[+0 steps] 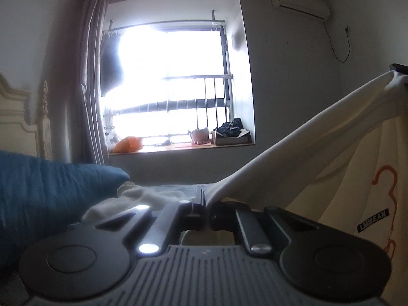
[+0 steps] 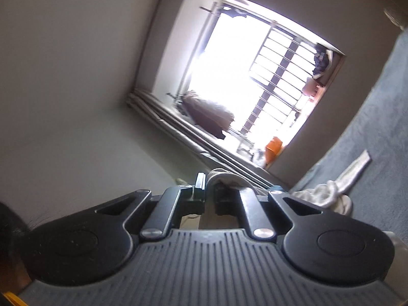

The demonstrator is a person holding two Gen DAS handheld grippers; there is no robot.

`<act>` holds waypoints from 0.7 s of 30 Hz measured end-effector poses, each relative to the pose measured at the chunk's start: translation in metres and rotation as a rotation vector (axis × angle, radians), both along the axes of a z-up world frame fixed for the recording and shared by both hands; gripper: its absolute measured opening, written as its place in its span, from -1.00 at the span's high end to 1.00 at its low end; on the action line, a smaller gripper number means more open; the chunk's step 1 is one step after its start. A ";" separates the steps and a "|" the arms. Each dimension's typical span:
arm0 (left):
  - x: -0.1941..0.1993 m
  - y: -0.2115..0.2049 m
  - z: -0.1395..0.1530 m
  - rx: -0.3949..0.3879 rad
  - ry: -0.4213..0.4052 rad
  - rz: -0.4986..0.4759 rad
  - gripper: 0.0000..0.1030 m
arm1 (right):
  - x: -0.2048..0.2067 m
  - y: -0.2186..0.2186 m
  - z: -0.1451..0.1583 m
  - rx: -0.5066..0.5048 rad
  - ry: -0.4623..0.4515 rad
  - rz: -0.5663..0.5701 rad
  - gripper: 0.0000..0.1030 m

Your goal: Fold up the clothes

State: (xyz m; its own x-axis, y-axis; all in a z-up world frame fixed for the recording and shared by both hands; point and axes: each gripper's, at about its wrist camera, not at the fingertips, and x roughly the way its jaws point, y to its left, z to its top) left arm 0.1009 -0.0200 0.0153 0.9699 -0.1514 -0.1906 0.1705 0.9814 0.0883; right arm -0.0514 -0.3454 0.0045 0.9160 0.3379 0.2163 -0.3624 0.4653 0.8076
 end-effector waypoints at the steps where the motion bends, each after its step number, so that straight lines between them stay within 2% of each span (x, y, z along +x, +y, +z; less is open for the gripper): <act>1: 0.014 -0.004 -0.016 0.020 0.041 -0.007 0.75 | 0.013 -0.003 -0.013 0.000 0.027 -0.008 0.90; 2: 0.032 -0.009 -0.032 0.042 0.096 -0.016 0.61 | 0.025 -0.006 -0.026 0.001 0.053 -0.017 0.90; 3: 0.045 -0.014 -0.054 0.052 0.159 -0.023 0.34 | 0.038 -0.010 -0.042 0.011 0.092 -0.019 0.83; 4: 0.056 -0.015 -0.078 0.059 0.240 -0.035 0.12 | 0.052 -0.015 -0.061 0.029 0.157 -0.021 0.82; 5: 0.066 -0.014 -0.099 0.057 0.313 -0.037 -0.15 | 0.069 -0.019 -0.084 0.044 0.240 -0.019 0.72; 6: 0.075 -0.013 -0.119 0.050 0.379 -0.032 -0.17 | 0.086 -0.023 -0.108 0.054 0.328 -0.012 0.36; 8: 0.083 -0.006 -0.143 0.036 0.463 -0.020 -0.18 | 0.108 -0.028 -0.159 0.091 0.545 -0.031 -0.12; 9: 0.086 -0.003 -0.154 0.029 0.501 -0.014 -0.21 | 0.111 -0.030 -0.185 0.113 0.638 -0.046 -0.12; 11: 0.089 0.005 -0.156 0.002 0.531 0.007 -0.33 | 0.100 -0.031 -0.222 0.170 0.733 -0.070 -0.12; 13: 0.079 0.011 -0.157 -0.024 0.528 0.019 -0.39 | 0.084 -0.030 -0.237 0.209 0.744 -0.070 -0.12; 16: 0.073 0.015 -0.143 -0.044 0.506 0.019 -0.42 | 0.067 -0.023 -0.234 0.195 0.722 -0.061 -0.15; 21: 0.040 0.020 -0.111 -0.089 0.501 -0.023 -0.51 | 0.039 -0.006 -0.190 0.135 0.668 0.006 -0.17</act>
State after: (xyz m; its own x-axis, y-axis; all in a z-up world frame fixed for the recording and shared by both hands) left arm 0.1410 0.0004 -0.0956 0.7586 -0.2085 -0.6172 0.1920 0.9769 -0.0941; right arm -0.0120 -0.3514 -0.1856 0.8657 0.3535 -0.3543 0.2320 0.3439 0.9099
